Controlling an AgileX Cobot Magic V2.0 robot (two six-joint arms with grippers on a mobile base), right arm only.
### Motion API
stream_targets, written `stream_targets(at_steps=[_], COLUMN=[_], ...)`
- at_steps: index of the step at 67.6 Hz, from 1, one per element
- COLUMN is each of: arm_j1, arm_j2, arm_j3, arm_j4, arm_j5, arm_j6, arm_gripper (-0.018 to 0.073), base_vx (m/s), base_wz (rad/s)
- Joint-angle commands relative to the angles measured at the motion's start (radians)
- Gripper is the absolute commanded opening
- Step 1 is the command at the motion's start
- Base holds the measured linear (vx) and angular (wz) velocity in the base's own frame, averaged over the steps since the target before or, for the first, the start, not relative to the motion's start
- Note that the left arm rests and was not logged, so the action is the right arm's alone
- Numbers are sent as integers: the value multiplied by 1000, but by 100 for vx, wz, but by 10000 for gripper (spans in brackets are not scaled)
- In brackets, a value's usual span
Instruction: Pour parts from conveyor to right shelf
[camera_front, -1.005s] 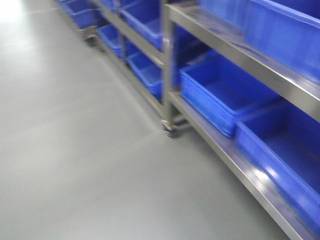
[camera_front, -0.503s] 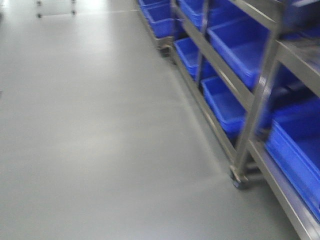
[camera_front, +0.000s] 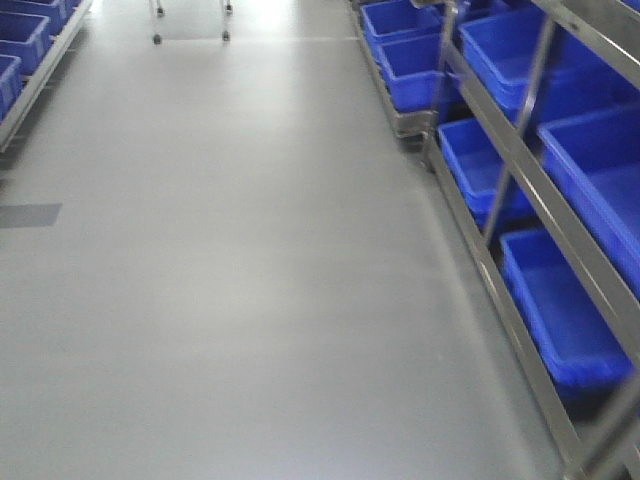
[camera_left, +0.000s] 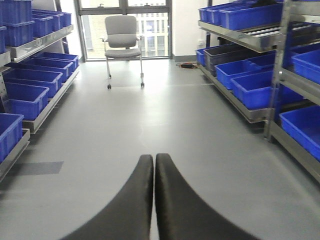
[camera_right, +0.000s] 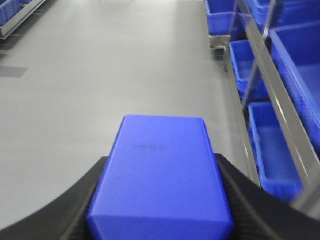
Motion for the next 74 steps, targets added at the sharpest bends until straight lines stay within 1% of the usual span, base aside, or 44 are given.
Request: stream_targets(at_steps=[1,34,74], arm_j1=[-6,-6,-6], arm_j2=[15,15,15], arm_j3=[-26,-26,-26], arm_j4=[3,4,4], arm_j5=[-74,-74,-73], arm_j6=[-10,-10,-10], arm_gripper=[-6,-6,-6], base_vx=[68,67,63], base_wz=[25,18,-5])
